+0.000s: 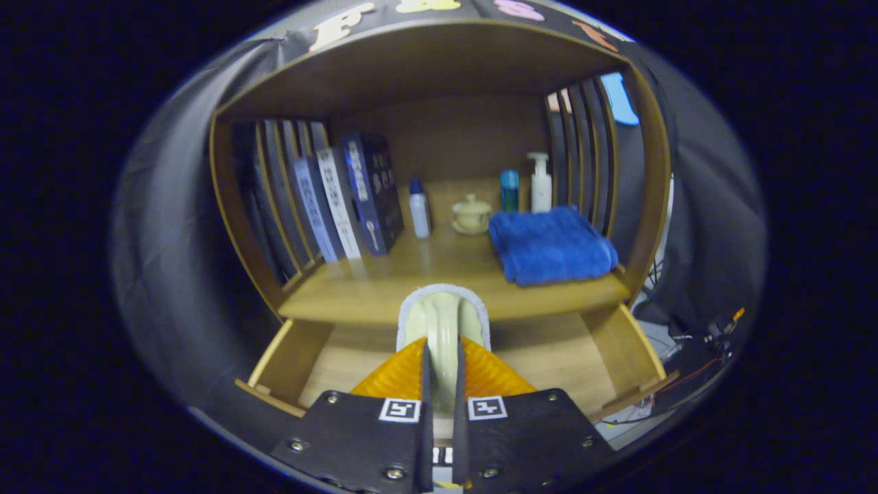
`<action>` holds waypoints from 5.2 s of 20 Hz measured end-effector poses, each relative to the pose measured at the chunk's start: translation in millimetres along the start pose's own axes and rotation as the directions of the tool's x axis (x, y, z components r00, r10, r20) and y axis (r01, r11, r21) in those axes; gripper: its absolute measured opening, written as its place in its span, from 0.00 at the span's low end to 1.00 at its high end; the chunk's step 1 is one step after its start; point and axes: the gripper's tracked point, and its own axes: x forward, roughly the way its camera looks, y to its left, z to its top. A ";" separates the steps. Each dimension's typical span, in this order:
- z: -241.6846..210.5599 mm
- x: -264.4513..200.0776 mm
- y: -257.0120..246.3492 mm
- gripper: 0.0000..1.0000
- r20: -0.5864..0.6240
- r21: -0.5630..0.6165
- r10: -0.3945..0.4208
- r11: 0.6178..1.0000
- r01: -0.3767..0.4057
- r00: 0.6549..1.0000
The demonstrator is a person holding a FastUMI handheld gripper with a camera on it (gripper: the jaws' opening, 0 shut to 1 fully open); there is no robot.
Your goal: Pull open the drawer, take out the items inside it, and place them on the countertop above the cabinet.
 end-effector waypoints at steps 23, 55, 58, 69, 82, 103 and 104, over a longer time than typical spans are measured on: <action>27.9 146.4 1.5 0.12 0.017 0.135 -0.080 0.988 0.077 0.997; 71.4 -13.0 40.2 0.99 0.275 -0.012 -0.067 0.997 0.073 0.959; 73.5 -57.0 45.3 0.99 0.330 -0.043 -0.040 0.997 0.058 0.943; 4.8 -171.8 35.9 0.99 0.424 -0.146 -0.020 0.985 0.090 0.905; -144.7 -145.6 -12.8 0.98 0.312 -0.031 -0.106 0.992 0.121 0.944; -236.6 -31.8 -1.9 0.98 0.130 -0.051 -0.089 0.994 0.097 0.987; -237.7 -28.3 -1.2 0.98 0.131 -0.055 -0.088 0.994 0.096 0.988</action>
